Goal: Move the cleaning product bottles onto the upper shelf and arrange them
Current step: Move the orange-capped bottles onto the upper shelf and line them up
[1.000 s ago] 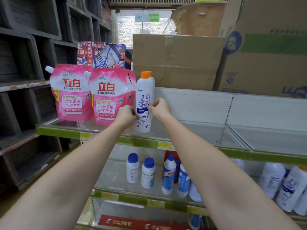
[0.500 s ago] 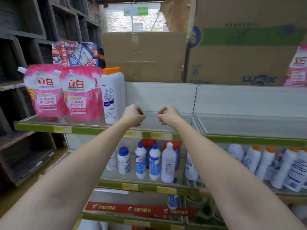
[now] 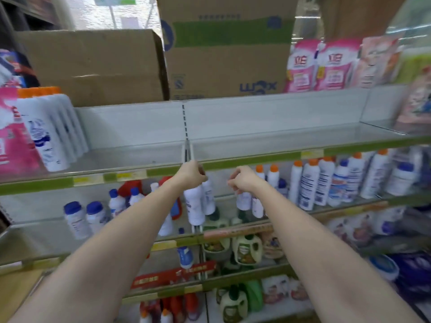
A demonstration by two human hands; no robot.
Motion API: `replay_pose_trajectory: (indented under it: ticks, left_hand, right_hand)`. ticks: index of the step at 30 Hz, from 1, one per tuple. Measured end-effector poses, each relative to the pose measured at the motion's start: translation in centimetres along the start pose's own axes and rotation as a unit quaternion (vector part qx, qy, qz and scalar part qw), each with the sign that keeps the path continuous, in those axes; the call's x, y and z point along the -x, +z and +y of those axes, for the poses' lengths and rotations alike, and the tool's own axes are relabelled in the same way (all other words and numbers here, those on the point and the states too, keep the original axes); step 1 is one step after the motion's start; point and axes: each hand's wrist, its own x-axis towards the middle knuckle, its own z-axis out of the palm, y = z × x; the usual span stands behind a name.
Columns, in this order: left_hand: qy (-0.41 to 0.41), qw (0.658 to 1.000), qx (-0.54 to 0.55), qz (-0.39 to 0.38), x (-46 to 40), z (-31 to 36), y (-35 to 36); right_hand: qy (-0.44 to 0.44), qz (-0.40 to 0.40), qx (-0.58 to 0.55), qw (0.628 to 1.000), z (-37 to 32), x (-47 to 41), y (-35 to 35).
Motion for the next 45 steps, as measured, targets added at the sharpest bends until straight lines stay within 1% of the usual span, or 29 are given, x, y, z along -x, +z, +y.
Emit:
replay_pose_trajectory:
  ticks: [6,12,18,24,29,32,38,43,45]
  left_hand:
    - [0.016,0.998,-0.012,-0.054,-0.2,3.6,6.4]
    - [0.013,0.997,0.02,-0.078,-1.0,4.4,11.0]
    - [-0.005,0.993,0.067,-0.1,-5.3,3.2,15.6]
    - [-0.02,0.983,0.139,-0.118,-11.0,3.1,19.8]
    - [0.01,0.979,0.155,-0.13,-14.0,2.4,22.8]
    - [0.015,0.974,0.168,-0.151,-15.2,1.8,24.4]
    - [0.044,0.975,0.146,-0.162,-17.3,0.0,26.1]
    - [0.051,0.978,0.124,-0.159,-18.4,-0.9,26.3]
    - [0.051,0.979,0.113,-0.162,-18.6,-1.2,26.3]
  right_hand:
    - [0.051,-0.005,0.018,0.999,6.6,1.1,-2.3]
    - [0.052,0.048,0.026,0.997,10.6,-0.3,-2.5]
    - [0.079,0.106,0.02,0.991,14.2,-3.1,-2.3]
    - [0.102,0.113,0.044,0.987,16.7,-6.7,-2.7]
    - [0.14,0.097,-0.01,0.985,18.0,-9.7,-1.2]
    - [0.156,0.105,-0.011,0.982,18.6,-10.9,0.0]
    - [0.141,0.164,0.061,0.974,19.5,-12.6,1.6]
    - [0.155,0.143,0.13,0.969,19.5,-14.0,2.1]
    - [0.168,0.138,0.136,0.966,19.4,-14.6,2.4]
